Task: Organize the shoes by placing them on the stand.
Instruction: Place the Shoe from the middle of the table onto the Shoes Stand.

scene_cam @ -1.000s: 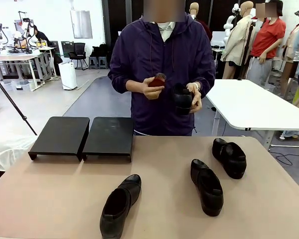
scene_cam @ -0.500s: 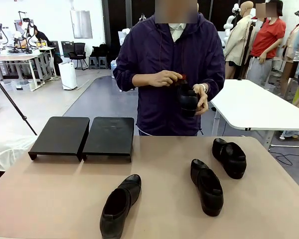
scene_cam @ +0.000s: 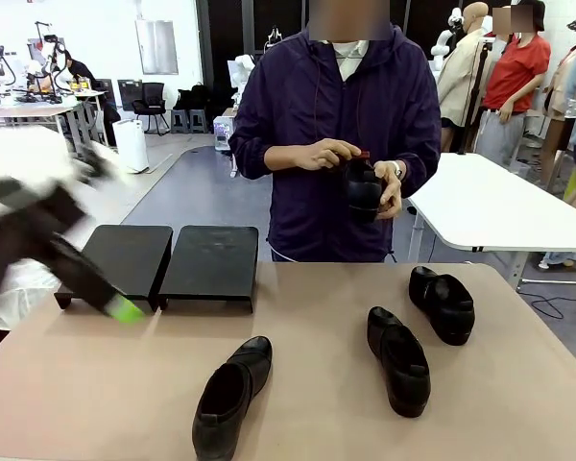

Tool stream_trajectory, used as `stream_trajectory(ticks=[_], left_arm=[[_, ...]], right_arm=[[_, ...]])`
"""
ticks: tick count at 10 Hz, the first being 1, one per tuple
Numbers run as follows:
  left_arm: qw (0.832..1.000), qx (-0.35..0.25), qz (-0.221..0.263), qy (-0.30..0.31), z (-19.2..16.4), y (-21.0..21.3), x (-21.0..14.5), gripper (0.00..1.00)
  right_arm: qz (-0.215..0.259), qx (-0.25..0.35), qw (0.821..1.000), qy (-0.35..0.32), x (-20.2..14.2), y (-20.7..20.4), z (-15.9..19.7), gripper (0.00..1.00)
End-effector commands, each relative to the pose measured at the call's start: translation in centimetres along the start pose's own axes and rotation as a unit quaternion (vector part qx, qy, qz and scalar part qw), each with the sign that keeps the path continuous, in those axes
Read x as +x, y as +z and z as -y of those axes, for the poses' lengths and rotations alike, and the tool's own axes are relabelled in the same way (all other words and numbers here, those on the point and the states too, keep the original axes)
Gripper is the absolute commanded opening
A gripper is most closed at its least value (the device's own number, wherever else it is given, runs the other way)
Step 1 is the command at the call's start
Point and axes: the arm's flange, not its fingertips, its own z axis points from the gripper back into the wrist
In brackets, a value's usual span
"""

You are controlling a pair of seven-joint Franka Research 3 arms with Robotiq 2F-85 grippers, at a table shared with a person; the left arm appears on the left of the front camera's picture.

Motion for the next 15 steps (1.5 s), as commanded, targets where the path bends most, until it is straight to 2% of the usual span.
stream_trajectory(ticks=[1, 2, 3, 4, 5, 6, 8, 10, 11, 12, 14, 15], left_arm=[[0.999, 0.004, -0.031, 0.016, 3.4, -4.6, 3.2, 1.0], [0.995, -0.012, -0.081, 0.061, 5.9, -7.0, 3.7, 1.0], [0.98, 0.023, -0.107, 0.166, 7.4, -8.9, 4.2, 1.0], [0.963, 0.023, -0.13, 0.235, 7.6, -10.2, 5.1, 1.0], [0.961, -0.015, -0.134, 0.24, 6.5, -9.4, 5.8, 1.0], [0.983, 0.018, -0.116, 0.143, 7.8, -10.6, 3.1, 1.0], [0.983, 0.018, -0.116, 0.143, 7.8, -10.6, 3.1, 1.0], [0.967, 0.004, -0.135, 0.214, 8.0, -12.9, 5.5, 1.0], [0.958, -0.001, -0.17, 0.233, 7.7, -16.2, 6.8, 1.0], [0.953, 0.01, -0.158, 0.257, 7.2, -18.3, 7.6, 1.0], [0.964, 0.037, -0.112, 0.238, 5.4, -21.3, 8.4, 1.0], [0.962, 0.062, -0.117, 0.238, 4.4, -23.2, 8.6, 1.0]], right_arm=[[0.004, 0.012, 1.0, -0.003, 0.3, 0.2, -0.5, 1.0], [0.004, 0.012, 1.0, -0.003, 0.3, 0.2, -0.5, 1.0], [0.004, 0.012, 1.0, -0.003, 0.3, 0.2, -0.5, 1.0], [0.004, 0.012, 1.0, -0.003, 0.3, 0.2, -0.5, 1.0], [0.004, 0.012, 1.0, -0.003, 0.3, 0.2, -0.5, 1.0], [0.004, 0.012, 1.0, -0.003, 0.3, 0.2, -0.5, 1.0], [0.004, 0.012, 1.0, -0.003, 0.3, 0.2, -0.5, 1.0], [0.004, 0.012, 1.0, -0.003, 0.3, 0.2, -0.5, 1.0], [0.004, 0.012, 1.0, -0.003, 0.3, 0.2, -0.5, 1.0], [0.004, 0.012, 1.0, -0.003, 0.3, 0.2, -0.5, 1.0], [0.004, 0.012, 1.0, -0.003, 0.3, 0.2, -0.5, 1.0], [0.004, 0.012, 1.0, -0.003, 0.3, 0.2, -0.5, 1.0]])
